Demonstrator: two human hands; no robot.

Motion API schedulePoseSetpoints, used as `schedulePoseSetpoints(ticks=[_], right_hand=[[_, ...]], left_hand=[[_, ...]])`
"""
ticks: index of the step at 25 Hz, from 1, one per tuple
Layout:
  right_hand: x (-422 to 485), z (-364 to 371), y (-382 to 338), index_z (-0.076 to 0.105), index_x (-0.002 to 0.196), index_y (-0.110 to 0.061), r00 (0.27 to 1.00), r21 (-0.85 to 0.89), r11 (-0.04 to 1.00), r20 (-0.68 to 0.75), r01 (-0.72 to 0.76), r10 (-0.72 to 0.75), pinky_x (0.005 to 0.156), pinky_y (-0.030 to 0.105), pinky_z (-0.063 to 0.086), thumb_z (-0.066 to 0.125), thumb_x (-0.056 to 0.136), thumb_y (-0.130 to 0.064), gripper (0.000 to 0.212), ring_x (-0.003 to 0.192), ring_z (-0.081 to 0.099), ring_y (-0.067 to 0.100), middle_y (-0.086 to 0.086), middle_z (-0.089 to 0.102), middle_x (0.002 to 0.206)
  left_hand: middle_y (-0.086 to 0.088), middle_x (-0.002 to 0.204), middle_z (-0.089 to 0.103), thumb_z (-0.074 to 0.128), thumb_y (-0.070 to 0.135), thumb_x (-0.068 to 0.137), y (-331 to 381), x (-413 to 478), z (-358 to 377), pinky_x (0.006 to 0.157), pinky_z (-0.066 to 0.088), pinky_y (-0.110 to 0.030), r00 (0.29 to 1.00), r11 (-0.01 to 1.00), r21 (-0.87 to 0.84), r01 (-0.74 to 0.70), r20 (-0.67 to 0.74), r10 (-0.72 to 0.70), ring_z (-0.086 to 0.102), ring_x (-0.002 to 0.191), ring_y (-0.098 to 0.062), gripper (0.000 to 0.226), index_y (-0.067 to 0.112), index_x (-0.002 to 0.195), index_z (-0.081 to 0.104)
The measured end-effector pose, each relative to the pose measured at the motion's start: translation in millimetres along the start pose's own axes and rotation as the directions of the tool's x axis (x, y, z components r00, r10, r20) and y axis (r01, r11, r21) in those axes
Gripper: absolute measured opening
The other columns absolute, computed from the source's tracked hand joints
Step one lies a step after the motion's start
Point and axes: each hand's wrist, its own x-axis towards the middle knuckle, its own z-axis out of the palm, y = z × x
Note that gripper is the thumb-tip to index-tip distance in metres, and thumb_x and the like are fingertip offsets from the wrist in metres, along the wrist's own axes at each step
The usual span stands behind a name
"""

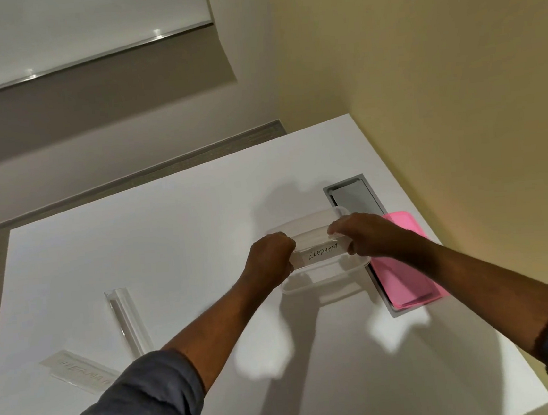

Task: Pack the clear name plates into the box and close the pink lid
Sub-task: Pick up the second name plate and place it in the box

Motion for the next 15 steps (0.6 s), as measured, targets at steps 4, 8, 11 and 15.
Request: schedulePoseSetpoints(ticks=[4,8,11,15], right_hand=[[12.4,14.1,7.2,0.074,0.119,-0.018,0.997,-0.105,0.994,0.072,0.012,-0.004,0.078,0.03,0.051,0.077,0.078,-0.004,0.043,0.103,0.073,0.027,0.006,0.077,0.113],[20.8,27.3,12.6,0.078,0.121,-0.017,0.995,-0.139,0.99,0.102,0.005,0.009,0.079,0.03,0.052,0.088,0.073,-0.006,0.05,0.097,0.076,0.027,0.008,0.081,0.109],[25.9,37.3,14.3,0.078,0.117,-0.012,0.995,-0.16,0.987,0.097,0.024,-0.008,0.077,0.027,0.045,0.085,0.076,-0.003,0.043,0.098,0.076,0.027,0.011,0.079,0.108],[30.6,48.9,15.2,0.076,0.116,-0.009,0.994,-0.213,0.976,0.11,0.046,-0.023,0.078,0.024,0.043,0.075,0.085,0.001,0.032,0.103,0.073,0.024,0.01,0.075,0.11]], left_hand=[[-0.012,0.11,0.073,0.077,0.006,0.085,5.8,9.2,18.3,0.073,0.05,-0.036,0.998,1.0,0.025,0.001,0.063,-0.002,0.073,0.101,-0.035,0.019,0.006,0.104,0.075],[-0.013,0.112,0.074,0.074,0.002,0.086,5.4,14.8,33.6,0.078,0.055,-0.038,0.997,1.0,0.016,-0.003,0.082,0.002,0.073,0.103,-0.036,0.019,0.005,0.105,0.075],[-0.013,0.115,0.075,0.074,0.002,0.087,4.9,17.7,43.1,0.081,0.056,-0.039,0.995,1.0,0.015,-0.009,0.101,0.007,0.073,0.107,-0.037,0.019,0.005,0.106,0.074],[-0.014,0.12,0.073,0.076,0.005,0.089,8.2,22.9,51.9,0.087,0.058,-0.043,0.986,0.997,0.066,-0.028,0.163,0.017,0.072,0.113,-0.037,0.022,0.005,0.111,0.074]])
